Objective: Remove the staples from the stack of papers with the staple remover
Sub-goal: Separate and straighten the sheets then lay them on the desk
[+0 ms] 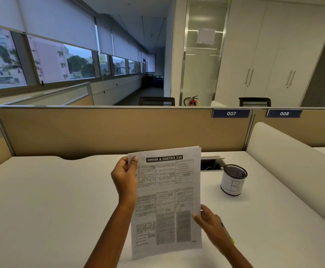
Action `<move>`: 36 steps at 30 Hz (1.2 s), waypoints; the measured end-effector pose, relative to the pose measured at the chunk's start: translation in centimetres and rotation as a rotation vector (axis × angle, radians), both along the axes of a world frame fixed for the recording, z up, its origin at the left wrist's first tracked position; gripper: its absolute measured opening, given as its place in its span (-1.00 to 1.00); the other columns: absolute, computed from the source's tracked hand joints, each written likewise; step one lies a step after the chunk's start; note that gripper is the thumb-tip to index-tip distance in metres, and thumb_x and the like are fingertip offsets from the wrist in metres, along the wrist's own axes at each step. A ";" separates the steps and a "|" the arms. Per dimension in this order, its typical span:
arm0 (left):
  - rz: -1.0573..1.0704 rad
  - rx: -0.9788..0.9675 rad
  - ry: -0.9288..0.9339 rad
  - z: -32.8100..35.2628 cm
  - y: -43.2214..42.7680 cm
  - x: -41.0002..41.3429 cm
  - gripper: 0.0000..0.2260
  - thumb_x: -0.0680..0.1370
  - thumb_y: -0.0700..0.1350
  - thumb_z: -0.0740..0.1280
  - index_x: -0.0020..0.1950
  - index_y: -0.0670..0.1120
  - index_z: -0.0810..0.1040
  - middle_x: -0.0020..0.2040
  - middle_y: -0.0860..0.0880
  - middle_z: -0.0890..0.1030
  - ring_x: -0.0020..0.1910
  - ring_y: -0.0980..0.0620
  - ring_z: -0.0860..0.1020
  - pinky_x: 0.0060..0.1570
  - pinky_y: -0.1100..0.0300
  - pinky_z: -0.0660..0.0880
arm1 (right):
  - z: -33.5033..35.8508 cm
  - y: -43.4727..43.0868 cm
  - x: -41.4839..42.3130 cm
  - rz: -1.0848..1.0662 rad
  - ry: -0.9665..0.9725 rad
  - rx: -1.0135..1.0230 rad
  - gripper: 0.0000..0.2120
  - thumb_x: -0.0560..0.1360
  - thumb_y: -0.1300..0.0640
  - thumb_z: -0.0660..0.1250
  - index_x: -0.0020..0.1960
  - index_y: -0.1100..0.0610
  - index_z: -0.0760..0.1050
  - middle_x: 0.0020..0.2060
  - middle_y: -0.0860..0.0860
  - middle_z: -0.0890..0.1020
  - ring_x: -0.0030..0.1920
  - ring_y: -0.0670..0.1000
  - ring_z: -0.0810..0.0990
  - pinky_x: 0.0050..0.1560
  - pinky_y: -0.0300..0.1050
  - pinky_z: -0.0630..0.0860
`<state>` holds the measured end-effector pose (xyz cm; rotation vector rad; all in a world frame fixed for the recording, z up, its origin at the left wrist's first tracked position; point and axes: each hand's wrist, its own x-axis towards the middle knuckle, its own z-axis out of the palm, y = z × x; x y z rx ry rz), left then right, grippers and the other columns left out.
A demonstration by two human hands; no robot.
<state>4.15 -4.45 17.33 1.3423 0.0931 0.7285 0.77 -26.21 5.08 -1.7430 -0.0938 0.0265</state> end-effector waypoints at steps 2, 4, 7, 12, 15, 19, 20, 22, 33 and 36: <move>0.018 -0.027 0.006 0.0 0.2 0.2 -0.85 0.50 -0.11 0.28 -0.28 0.04 0.49 -0.30 0.04 0.59 -0.33 0.07 0.58 -0.49 0.40 0.52 | -0.8 0.3 0.0 -0.076 -0.045 0.013 -0.85 0.47 0.31 0.27 0.04 0.18 0.46 0.02 0.21 0.63 0.01 0.10 0.63 -0.02 -0.12 0.59; 0.025 -0.033 0.009 -0.1 0.6 0.4 -0.88 0.50 -0.11 0.28 -0.24 0.02 0.49 -0.28 0.05 0.59 -0.32 0.09 0.58 -0.49 0.42 0.50 | -1.5 0.4 0.0 -0.145 -0.034 0.060 -0.88 0.47 0.43 0.22 -0.02 0.36 0.47 -0.06 0.28 0.63 -0.07 0.18 0.62 -0.12 -0.14 0.60; 0.026 -0.025 0.031 -0.7 1.4 0.7 -0.84 0.49 -0.13 0.28 0.07 -0.03 0.48 -0.08 0.02 0.60 -0.17 0.12 0.58 -0.33 0.39 0.54 | -1.5 0.7 0.1 -0.205 0.001 0.102 -0.89 0.47 0.41 0.22 -0.11 0.30 0.51 -0.21 0.19 0.66 -0.21 0.14 0.62 -0.33 -0.23 0.57; 0.032 0.194 0.412 -4.4 3.4 1.3 -0.54 0.48 -0.17 0.30 0.35 -0.14 0.25 0.31 -0.20 0.42 0.25 -0.18 0.42 0.20 -0.04 0.39 | -1.0 2.2 1.4 -0.282 0.033 0.110 -0.83 0.47 0.35 0.26 -0.16 0.13 0.54 -0.24 0.09 0.68 -0.27 0.05 0.65 -0.35 -0.21 0.58; -0.087 0.325 0.623 -6.9 4.3 0.8 -0.66 0.51 -0.17 0.26 0.27 -0.21 0.38 0.23 -0.24 0.50 0.16 -0.21 0.49 0.15 -0.03 0.44 | -0.7 3.8 2.7 -0.314 0.056 0.083 -0.84 0.47 0.32 0.26 -0.12 0.11 0.54 -0.24 0.00 0.67 -0.26 -0.01 0.66 -0.35 -0.23 0.59; -0.045 0.396 0.599 -8.6 5.9 0.6 -0.84 0.49 -0.25 0.23 0.00 -0.22 0.57 -0.02 -0.22 0.65 -0.15 -0.14 0.59 -0.13 0.08 0.54 | -0.5 6.7 4.6 -0.319 0.060 -0.016 -0.90 0.48 0.27 0.26 -0.03 0.17 0.50 -0.09 0.11 0.65 -0.15 0.11 0.64 -0.07 0.04 0.61; -0.010 0.393 0.589 -8.7 6.4 0.8 -0.84 0.49 -0.27 0.23 -0.01 -0.23 0.58 -0.04 -0.22 0.66 -0.17 -0.16 0.60 -0.16 0.08 0.54 | -0.4 7.5 5.1 -0.321 0.051 -0.044 -0.89 0.48 0.26 0.26 -0.01 0.19 0.49 -0.07 0.12 0.65 -0.15 0.10 0.64 -0.06 0.01 0.61; 0.063 0.401 0.568 -8.9 7.6 1.3 -0.82 0.49 -0.30 0.22 0.03 -0.26 0.56 -0.02 -0.24 0.65 -0.15 -0.21 0.60 -0.16 0.08 0.54 | -0.4 9.4 6.1 -0.308 0.045 -0.085 -0.85 0.48 0.25 0.26 0.05 0.22 0.47 -0.02 0.14 0.63 -0.14 0.08 0.62 -0.07 -0.06 0.59; 0.268 0.481 0.595 -11.2 14.5 6.7 -0.79 0.49 -0.36 0.21 0.09 -0.34 0.52 0.07 -0.34 0.59 -0.02 -0.34 0.55 -0.03 -0.10 0.50 | -2.0 19.1 12.2 -0.200 0.133 -0.214 -0.79 0.51 0.23 0.22 0.14 0.26 0.40 0.11 0.15 0.56 0.06 0.12 0.57 0.06 -0.11 0.53; 0.293 0.494 0.596 -12.2 15.9 8.4 -0.79 0.49 -0.36 0.21 0.10 -0.34 0.51 0.07 -0.35 0.59 -0.02 -0.35 0.55 -0.03 -0.13 0.50 | -2.9 20.7 13.7 -0.192 0.154 -0.234 -0.79 0.50 0.28 0.22 0.13 0.25 0.41 0.11 0.16 0.57 0.07 0.13 0.58 0.08 -0.07 0.54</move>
